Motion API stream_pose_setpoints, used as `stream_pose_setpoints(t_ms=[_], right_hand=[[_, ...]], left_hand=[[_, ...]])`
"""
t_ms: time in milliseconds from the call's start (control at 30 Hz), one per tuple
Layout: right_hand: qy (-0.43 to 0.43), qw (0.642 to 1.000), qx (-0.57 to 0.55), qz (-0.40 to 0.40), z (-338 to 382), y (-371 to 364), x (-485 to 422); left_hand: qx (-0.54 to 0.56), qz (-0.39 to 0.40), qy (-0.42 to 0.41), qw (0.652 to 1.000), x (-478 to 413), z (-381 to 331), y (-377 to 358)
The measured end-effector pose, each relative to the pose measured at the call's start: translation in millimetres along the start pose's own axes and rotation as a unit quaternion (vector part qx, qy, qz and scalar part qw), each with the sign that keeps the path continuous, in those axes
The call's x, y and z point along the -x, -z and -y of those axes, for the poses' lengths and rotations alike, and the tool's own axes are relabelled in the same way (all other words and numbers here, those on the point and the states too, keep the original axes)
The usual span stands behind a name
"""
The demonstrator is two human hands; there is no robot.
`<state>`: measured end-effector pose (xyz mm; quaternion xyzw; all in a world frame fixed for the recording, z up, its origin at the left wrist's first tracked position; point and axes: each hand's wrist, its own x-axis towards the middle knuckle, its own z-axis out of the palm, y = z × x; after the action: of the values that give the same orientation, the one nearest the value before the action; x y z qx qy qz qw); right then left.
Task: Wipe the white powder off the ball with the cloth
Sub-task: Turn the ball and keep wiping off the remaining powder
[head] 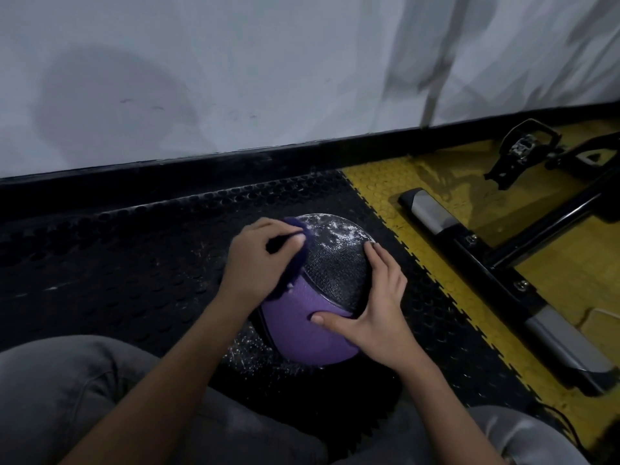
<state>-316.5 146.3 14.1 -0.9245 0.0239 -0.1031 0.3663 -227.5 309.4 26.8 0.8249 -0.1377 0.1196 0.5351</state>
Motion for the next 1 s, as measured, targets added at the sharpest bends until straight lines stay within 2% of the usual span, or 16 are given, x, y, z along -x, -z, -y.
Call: stream_pose_setpoints(t_ms=[67,100,200,300,333,467,500,567,667,733,800,900,933,1000], right_hand=[[0.0,1.0,-0.002,-0.009,0.3,-1.1,-0.9],[0.0,1.0,-0.003,-0.01,-0.1,-1.1,-0.9],[-0.002,1.0,0.001,-0.004,-1.9,-0.4,1.8],[-0.003,1.0,0.009,-0.011,-4.6,0.0,3.7],[-0.004,1.0,0.011,-0.014,-4.8,-0.1,3.4],[-0.009,1.0,-0.009,-0.019,-1.0,-2.3,0.3],[-0.008,1.0,-0.012,-0.025,-0.3,-3.2,0.1],[-0.011,0.999,-0.01,-0.033,0.0,-5.2,0.5],[-0.014,0.999,0.001,-0.031,-2.1,-4.8,2.1],[-0.017,1.0,0.001,-0.02,-2.7,-1.5,2.6],[-0.019,1.0,-0.012,-0.007,-2.0,1.0,2.8],[-0.016,1.0,-0.007,-0.01,1.5,-0.6,0.6],[-0.018,1.0,-0.006,-0.011,1.9,-1.9,-0.5],[-0.019,1.0,-0.005,-0.011,1.5,-3.3,-1.0]], left_hand=[[0.016,-0.026,0.078,0.997,-5.8,6.6,2.9],[0.009,-0.029,0.084,0.996,-4.7,6.1,2.4],[-0.018,-0.022,-0.012,1.0,10.2,-6.3,-3.1],[-0.064,0.034,-0.118,0.99,19.7,-12.2,-7.8],[-0.065,0.041,-0.111,0.991,16.6,-9.7,-7.5],[0.012,-0.024,0.057,0.998,-3.5,4.7,0.7],[0.014,-0.031,0.071,0.997,-2.6,5.5,1.2],[-0.006,-0.027,0.018,0.999,6.4,1.2,0.6],[-0.045,0.024,-0.128,0.991,24.5,-6.6,-3.6],[-0.049,0.043,-0.166,0.984,23.0,-2.8,-5.1],[-0.013,0.021,-0.116,0.993,15.8,4.2,-4.8],[0.053,-0.033,0.014,0.998,5.8,13.5,-3.5],[0.056,-0.039,0.028,0.997,6.4,13.2,-2.9],[0.016,-0.034,-0.028,0.999,13.3,9.0,-2.2]])
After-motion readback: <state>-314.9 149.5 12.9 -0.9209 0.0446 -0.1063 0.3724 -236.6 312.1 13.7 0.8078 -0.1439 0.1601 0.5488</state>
